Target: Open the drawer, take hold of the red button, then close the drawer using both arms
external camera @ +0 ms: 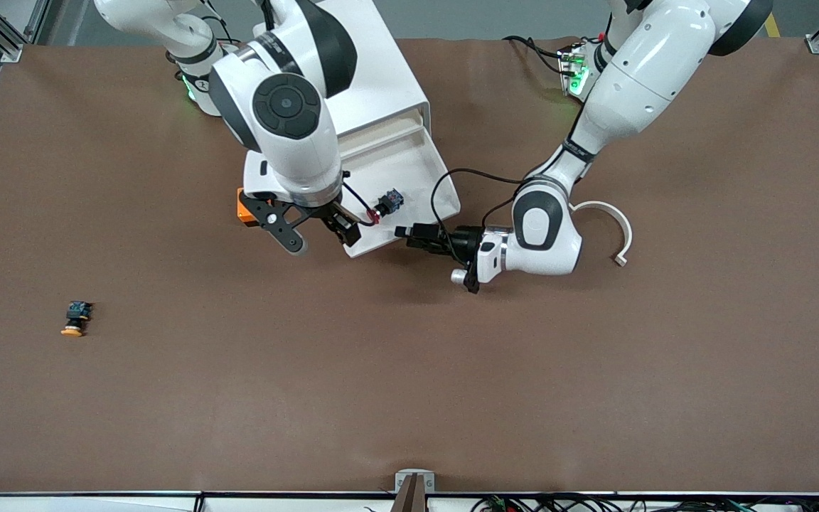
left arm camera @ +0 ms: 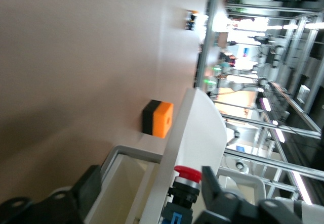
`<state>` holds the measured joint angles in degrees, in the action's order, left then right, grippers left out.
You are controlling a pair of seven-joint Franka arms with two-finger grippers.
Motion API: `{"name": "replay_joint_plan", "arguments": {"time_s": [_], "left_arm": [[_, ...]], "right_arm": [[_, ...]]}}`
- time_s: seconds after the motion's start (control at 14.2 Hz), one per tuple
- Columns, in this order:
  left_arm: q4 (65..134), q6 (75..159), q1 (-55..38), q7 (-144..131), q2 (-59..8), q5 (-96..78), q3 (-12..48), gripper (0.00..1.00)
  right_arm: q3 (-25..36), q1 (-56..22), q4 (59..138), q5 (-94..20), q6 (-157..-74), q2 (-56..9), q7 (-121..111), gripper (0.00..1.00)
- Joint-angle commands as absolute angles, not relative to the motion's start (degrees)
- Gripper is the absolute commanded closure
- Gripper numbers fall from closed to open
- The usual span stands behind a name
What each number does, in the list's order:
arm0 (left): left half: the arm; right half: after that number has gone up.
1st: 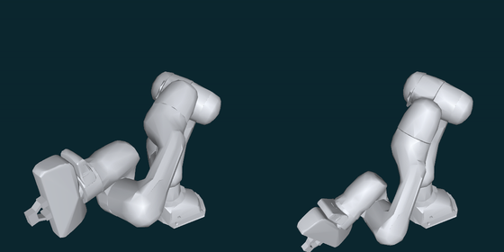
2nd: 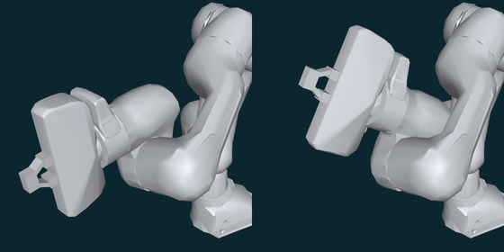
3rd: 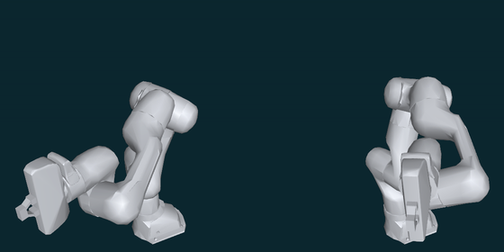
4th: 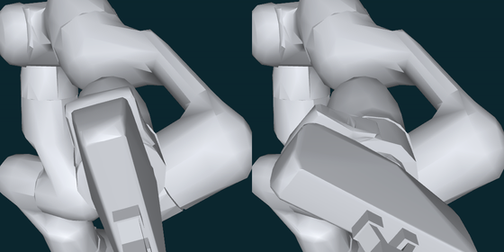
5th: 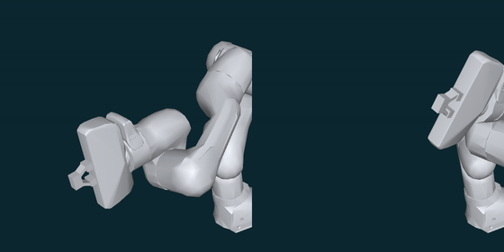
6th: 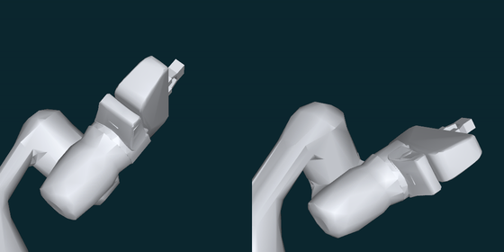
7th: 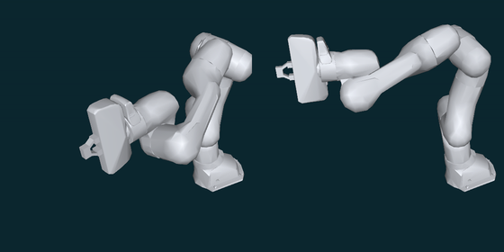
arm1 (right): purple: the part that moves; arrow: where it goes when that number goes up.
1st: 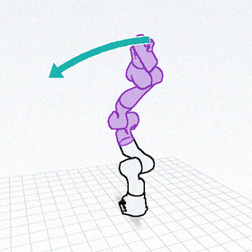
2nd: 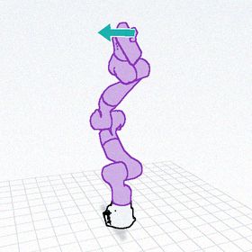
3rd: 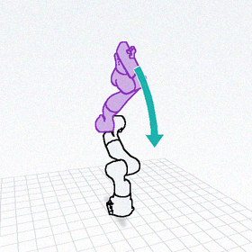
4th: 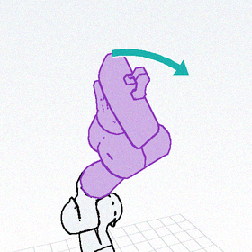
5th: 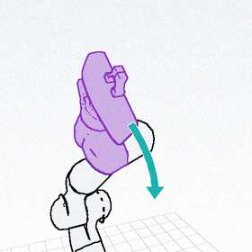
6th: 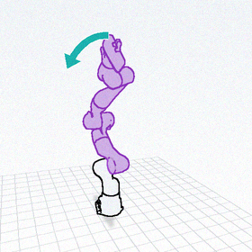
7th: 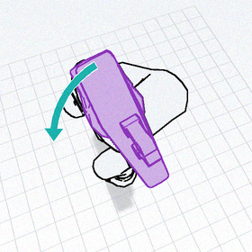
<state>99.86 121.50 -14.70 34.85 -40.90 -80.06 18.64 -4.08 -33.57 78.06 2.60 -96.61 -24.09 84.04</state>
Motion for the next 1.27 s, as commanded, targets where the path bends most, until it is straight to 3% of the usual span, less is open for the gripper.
{"name": "replay_joint_plan", "arguments": {"time_s": [0.0, 0.42, 1.2], "left_arm": [[97.7, 121.0, -13.0, 21.1, -37.5, -69.2, 17.7, 0.00], [91.1, 113.8, -6.5, -2.3, -35.3, -43.5, 17.7, 0.00], [88.1, 113.1, -4.5, -21.4, -31.5, -0.6, 18.4, 0.00]], "right_arm": [[-4.0, -35.5, 78.1, 2.5, -97.2, -24.7, 90.2, 0.00], [-4.0, -38.0, 80.7, -2.3, -99.4, -25.0, 100.4, 0.00], [-3.9, -41.3, 87.5, -1.9, -104.8, -25.8, 104.6, 0.00]]}}
